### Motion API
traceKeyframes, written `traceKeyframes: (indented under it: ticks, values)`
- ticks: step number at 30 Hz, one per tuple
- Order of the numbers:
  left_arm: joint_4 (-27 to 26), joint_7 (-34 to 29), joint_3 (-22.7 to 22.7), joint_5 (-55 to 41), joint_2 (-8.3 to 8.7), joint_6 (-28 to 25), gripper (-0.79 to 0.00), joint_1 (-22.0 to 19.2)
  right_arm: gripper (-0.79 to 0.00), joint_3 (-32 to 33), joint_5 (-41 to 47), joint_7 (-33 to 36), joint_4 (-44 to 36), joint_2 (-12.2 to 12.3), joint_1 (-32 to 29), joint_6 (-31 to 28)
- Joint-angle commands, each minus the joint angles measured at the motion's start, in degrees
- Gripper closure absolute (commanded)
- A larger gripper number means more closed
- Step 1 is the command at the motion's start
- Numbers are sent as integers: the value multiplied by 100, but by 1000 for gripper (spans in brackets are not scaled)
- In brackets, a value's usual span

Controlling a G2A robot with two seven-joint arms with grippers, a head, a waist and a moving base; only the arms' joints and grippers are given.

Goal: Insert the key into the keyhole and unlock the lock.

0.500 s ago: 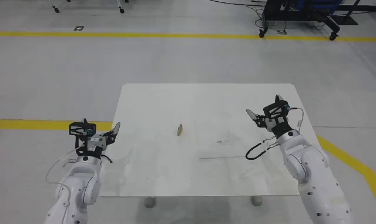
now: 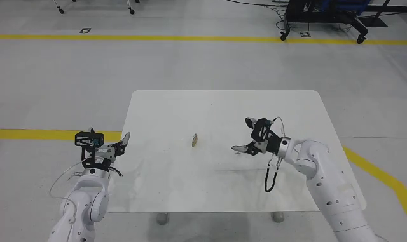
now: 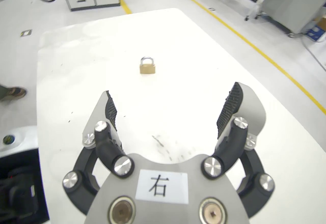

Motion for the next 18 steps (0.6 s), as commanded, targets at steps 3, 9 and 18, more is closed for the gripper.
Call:
traceKeyframes:
  ticks: [3,9,18]
  values:
    - [0,0,0,0,0,0,-785,0,-785,-185,43,103,466,35,402,-466]
    - [0,0,0,0,0,0,-785,0,-757,-282,-282,235,540,286,418,-466]
    - [0,0,0,0,0,0,-785,0,-243,-953,-363,1099,986,326,763,-466]
